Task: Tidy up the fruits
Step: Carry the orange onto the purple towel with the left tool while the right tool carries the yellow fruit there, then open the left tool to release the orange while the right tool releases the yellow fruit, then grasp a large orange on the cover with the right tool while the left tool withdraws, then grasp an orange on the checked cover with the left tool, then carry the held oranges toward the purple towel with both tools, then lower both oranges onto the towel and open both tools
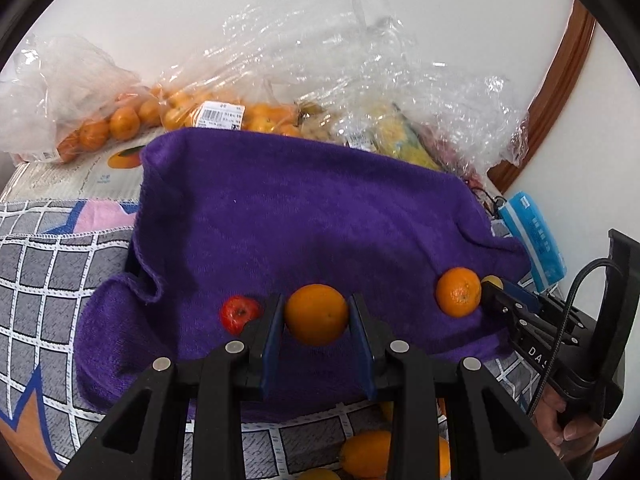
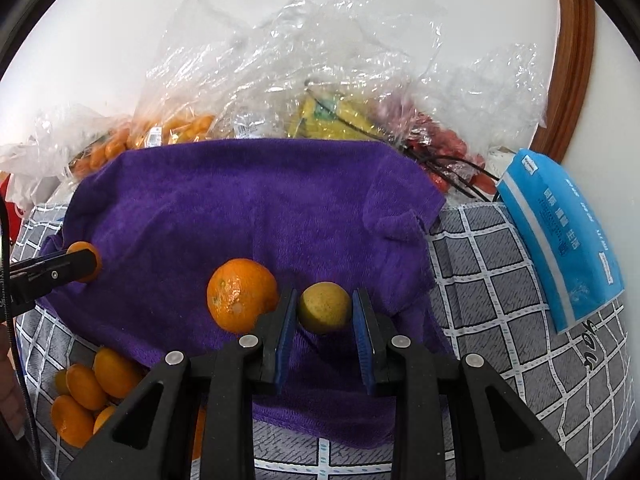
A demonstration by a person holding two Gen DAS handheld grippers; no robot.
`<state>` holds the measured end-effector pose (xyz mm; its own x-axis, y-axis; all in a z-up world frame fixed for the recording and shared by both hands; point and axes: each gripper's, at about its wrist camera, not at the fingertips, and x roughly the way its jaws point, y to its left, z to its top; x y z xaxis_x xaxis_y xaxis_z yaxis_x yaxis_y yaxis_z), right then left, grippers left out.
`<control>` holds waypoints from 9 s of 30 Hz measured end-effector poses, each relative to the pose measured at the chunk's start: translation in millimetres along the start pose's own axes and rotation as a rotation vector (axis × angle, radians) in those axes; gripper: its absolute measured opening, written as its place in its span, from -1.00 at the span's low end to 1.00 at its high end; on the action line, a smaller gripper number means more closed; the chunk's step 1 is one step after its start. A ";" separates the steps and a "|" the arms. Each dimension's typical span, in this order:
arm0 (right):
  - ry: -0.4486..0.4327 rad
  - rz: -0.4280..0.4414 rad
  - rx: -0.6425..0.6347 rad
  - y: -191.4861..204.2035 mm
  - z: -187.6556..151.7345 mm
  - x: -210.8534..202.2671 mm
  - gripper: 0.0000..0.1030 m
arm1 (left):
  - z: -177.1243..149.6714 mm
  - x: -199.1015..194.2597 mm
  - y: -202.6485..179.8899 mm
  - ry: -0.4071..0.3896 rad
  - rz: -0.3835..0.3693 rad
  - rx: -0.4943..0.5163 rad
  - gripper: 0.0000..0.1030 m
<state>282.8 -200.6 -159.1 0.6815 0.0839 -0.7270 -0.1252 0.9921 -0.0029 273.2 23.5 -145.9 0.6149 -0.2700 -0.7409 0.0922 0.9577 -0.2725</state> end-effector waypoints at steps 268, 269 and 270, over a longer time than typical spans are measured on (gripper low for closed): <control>-0.084 0.059 0.105 -7.2 23.9 22.7 -0.15 | -7.7 -21.7 48.2 -0.144 0.132 -0.139 -0.25; -0.087 0.058 0.104 -7.4 23.8 21.1 -0.14 | -8.0 -21.3 47.2 -0.142 0.140 -0.134 -0.25; -0.091 0.057 0.104 -7.9 23.6 19.0 -0.13 | -8.3 -20.6 46.1 -0.140 0.147 -0.129 -0.25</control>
<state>313.7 -204.6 -156.6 0.7388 0.1439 -0.6584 -0.0937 0.9894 0.1111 258.3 72.4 -148.3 0.7178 -0.1036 -0.6885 -0.1019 0.9626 -0.2511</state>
